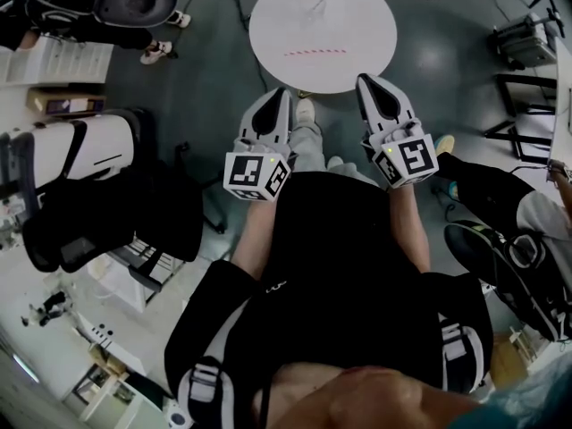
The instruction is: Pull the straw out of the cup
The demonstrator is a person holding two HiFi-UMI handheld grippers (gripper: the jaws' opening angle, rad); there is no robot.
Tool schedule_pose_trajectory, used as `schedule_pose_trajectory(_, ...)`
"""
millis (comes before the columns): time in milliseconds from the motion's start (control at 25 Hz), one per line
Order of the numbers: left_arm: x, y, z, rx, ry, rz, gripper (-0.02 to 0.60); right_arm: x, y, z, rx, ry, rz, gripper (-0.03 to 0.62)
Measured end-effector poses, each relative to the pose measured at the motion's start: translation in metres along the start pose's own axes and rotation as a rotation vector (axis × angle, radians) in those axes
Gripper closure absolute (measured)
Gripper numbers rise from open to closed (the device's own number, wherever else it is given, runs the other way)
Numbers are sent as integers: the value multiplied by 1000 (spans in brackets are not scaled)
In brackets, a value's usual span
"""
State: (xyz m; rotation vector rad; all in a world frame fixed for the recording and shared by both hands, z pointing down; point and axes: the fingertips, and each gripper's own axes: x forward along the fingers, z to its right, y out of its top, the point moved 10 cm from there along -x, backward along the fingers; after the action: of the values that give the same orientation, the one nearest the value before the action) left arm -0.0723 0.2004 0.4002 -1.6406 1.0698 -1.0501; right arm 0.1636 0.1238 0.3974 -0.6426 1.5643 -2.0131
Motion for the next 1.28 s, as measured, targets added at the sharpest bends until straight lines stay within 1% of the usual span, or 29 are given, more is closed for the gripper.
schedule_pose_trajectory(200, 23, 11, -21, 0, -8, 4, 572, 31, 5, 12, -23, -18, -11, 579)
schedule_pose_trajectory(400, 45, 14, -39, -16, -21, 2, 572, 55, 9, 26, -31, -34, -19, 579)
schedule_pose_trajectory(680, 79, 22, -56, -37, -35, -24, 572, 88, 16, 50, -32, -57, -34, 579)
schedule_pose_trajectory(960, 107, 27, -87, -53, -68, -57, 572, 129, 15, 55, -26, -70, -48, 579)
schedule_pose_trajectory(1280, 154, 42, -119, -66, -144, -66, 572, 164, 24, 70, -36, -139, -50, 579)
